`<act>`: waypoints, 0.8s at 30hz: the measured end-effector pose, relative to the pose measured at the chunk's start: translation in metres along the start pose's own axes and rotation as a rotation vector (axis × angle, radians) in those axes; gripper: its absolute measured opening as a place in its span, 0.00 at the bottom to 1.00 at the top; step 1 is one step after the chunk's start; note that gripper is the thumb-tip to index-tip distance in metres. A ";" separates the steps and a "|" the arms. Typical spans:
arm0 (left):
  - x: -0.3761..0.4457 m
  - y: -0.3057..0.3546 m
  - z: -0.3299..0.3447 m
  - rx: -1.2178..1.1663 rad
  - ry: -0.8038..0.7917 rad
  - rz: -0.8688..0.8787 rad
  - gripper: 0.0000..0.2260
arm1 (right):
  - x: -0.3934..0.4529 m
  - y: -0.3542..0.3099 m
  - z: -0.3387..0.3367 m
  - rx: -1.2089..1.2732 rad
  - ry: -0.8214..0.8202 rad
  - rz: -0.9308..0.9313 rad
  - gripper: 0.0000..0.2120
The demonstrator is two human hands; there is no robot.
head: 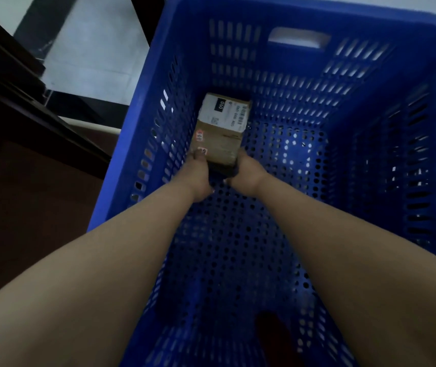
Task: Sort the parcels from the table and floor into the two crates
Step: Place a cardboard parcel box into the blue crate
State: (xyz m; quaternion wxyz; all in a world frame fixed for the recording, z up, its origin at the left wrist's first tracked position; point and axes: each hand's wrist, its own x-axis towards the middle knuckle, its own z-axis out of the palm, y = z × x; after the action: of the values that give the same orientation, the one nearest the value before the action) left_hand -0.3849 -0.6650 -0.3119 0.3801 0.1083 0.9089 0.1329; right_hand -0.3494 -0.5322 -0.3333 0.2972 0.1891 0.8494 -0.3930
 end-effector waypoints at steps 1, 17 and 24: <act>-0.004 0.001 -0.001 0.053 -0.002 0.006 0.45 | -0.004 0.001 -0.003 -0.030 -0.006 0.005 0.46; -0.148 0.097 -0.082 0.464 0.146 0.318 0.28 | -0.189 -0.027 -0.108 -0.513 0.153 -0.064 0.34; -0.214 0.175 -0.124 0.662 0.204 0.614 0.28 | -0.298 -0.041 -0.167 -0.528 0.350 0.020 0.32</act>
State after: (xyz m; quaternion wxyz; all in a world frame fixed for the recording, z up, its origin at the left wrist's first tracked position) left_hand -0.3102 -0.5838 -0.0294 0.1766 0.4745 0.8610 -0.0482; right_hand -0.2075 -0.4529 -0.0299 0.1893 0.1785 0.9584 -0.1174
